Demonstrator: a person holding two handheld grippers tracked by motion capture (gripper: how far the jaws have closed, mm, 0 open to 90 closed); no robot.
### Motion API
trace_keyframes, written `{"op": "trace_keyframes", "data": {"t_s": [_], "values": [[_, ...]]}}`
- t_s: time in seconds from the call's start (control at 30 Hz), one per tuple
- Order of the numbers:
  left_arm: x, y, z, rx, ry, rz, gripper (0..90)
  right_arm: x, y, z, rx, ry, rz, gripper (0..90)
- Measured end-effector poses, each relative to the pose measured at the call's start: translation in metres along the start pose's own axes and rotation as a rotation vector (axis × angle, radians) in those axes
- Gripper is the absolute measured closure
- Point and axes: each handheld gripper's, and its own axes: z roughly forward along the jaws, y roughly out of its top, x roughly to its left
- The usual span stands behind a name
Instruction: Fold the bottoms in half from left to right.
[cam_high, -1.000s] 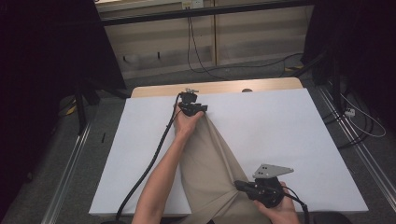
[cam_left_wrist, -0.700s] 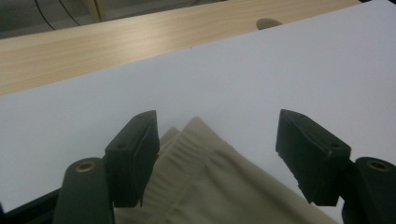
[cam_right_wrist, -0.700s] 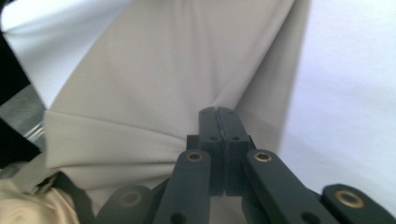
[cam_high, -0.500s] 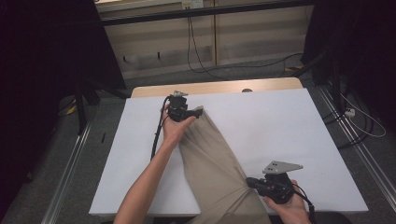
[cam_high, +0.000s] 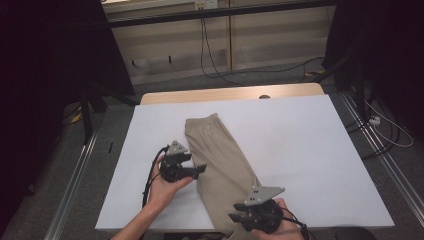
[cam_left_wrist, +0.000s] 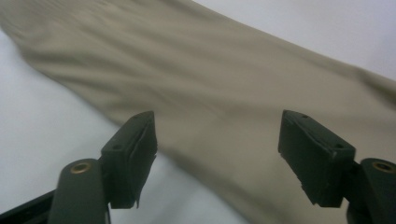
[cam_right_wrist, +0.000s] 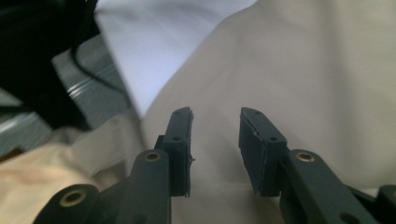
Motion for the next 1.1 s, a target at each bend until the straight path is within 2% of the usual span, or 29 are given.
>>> {"op": "trace_keyframes", "data": {"t_s": [0.07, 0.1, 0.17, 0.27, 0.33, 0.37, 0.4, 0.47, 0.53, 0.57, 0.6, 0.67, 0.7, 0.77, 0.87, 0.9, 0.97, 1.07, 1.1], "values": [[-0.013, -0.014, -0.011, 0.003, -0.047, 0.011, 31.2, 0.003, -0.003, 0.001, 0.011, 0.004, -0.005, 64.7], [-0.019, -0.02, -0.016, 0.013, -0.066, 0.021, 34.6, 0.007, -0.01, 0.001, 0.029, 0.015, -0.015, 64.3], [-0.03, -0.033, -0.022, 0.024, -0.105, 0.024, 38.5, 0.01, -0.017, -0.001, 0.036, 0.008, -0.023, 63.2], [-0.047, -0.041, -0.022, 0.058, -0.153, 0.043, 40.6, 0.012, -0.022, -0.004, 0.036, -0.001, -0.032, 62.8], [-0.061, -0.042, -0.016, 0.079, -0.176, 0.088, 42.7, 0.014, -0.026, -0.008, 0.029, -0.011, -0.029, 62.9], [-0.067, -0.042, -0.011, 0.086, -0.172, 0.118, 42.8, 0.015, -0.03, -0.013, 0.025, -0.033, -0.036, 67.6], [-0.072, -0.042, -0.007, 0.1, -0.164, 0.139, 42.8, 0.015, -0.03, -0.013, 0.025, -0.033, -0.036, 67.6], [-0.078, -0.042, -0.001, 0.094, -0.139, 0.156, 39.5, 0.015, -0.034, -0.016, 0.019, -0.057, -0.041, 68.5], [-0.081, -0.042, 0.002, 0.096, -0.116, 0.184, 39.5, 0.013, -0.038, -0.021, 0.011, -0.07, -0.018, 68.0], [-0.082, -0.042, 0.002, 0.091, -0.114, 0.18, 39.5, 0.013, -0.041, -0.024, 0.005, -0.075, -0.006, 67.6], [-0.082, -0.043, 0.002, 0.095, -0.108, 0.193, 40.0, 0.012, -0.044, -0.027, 0.003, -0.079, 0.001, 67.7], [-0.082, -0.044, 0.002, 0.085, -0.105, 0.195, 40.1, 0.012, -0.05, -0.033, -0.001, -0.097, 0.016, 70.3], [-0.082, -0.043, 0.002, 0.084, -0.107, 0.192, 41.6, 0.01, -0.053, -0.04, -0.005, -0.114, 0.033, 75.8], [-0.081, -0.044, 0.002, 0.077, -0.101, 0.178, 42.8, 0.009, -0.055, -0.042, 0.0, -0.128, 0.041, 78.2], [-0.079, -0.044, 0.001, 0.078, -0.108, 0.176, 45.1, 0.004, -0.06, -0.05, -0.021, -0.149, 0.087, 76.7], [-0.078, -0.044, 0.001, 0.081, -0.112, 0.18, 45.1, 0.003, -0.061, -0.053, -0.021, -0.219, 0.101, 68.4], [-0.079, -0.044, 0.001, 0.082, -0.113, 0.172, 45.1, 0.001, -0.062, -0.053, -0.017, -0.223, 0.1, 69.7], [-0.079, -0.044, 0.001, 0.082, -0.105, 0.18, 45.1, -0.004, -0.061, -0.052, -0.018, -0.197, 0.14, 69.4], [-0.079, -0.044, 0.001, 0.082, -0.104, 0.178, 45.1, -0.002, -0.058, -0.048, -0.01, -0.208, 0.118, 72.9]]}}
